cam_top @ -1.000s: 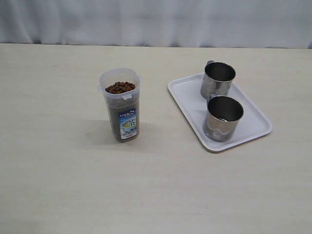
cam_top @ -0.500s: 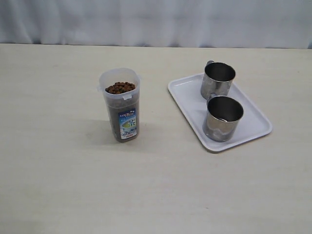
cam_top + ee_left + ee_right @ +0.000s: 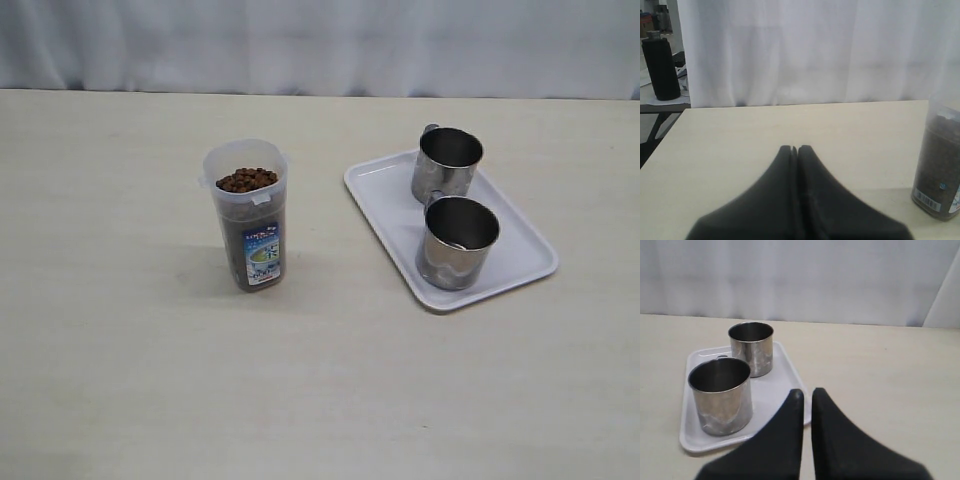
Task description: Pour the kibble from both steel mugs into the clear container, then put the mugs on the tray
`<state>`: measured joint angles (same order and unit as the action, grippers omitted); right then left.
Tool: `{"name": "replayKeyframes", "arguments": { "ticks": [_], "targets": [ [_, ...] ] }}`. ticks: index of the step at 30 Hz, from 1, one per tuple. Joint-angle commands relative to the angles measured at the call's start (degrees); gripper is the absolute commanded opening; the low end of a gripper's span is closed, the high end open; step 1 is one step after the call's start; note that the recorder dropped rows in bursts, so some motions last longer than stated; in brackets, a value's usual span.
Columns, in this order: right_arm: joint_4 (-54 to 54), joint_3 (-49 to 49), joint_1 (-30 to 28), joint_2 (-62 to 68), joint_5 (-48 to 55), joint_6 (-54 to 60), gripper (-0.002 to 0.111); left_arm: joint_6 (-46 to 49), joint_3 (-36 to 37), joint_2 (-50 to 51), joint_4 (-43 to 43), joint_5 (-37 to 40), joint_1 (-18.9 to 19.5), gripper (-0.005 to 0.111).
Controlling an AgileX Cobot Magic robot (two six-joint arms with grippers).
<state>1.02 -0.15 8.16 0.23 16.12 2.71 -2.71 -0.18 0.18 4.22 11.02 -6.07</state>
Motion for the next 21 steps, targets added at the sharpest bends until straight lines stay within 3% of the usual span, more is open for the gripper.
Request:
{"name": "replayKeyframes", "arguments": {
  "ticks": [1,21],
  "targets": [
    [0.28,0.15,-3.26,-0.23,-2.66,-1.55,0.004,-0.17,0.18,-0.18,0.16,-0.26,-0.31,0.0],
    [1.16,0.15,-2.64,-0.23,-6.83,-3.99,0.004,-0.17,0.18,-0.18,-0.23,-0.67,-0.31,0.0]
  ]
}}
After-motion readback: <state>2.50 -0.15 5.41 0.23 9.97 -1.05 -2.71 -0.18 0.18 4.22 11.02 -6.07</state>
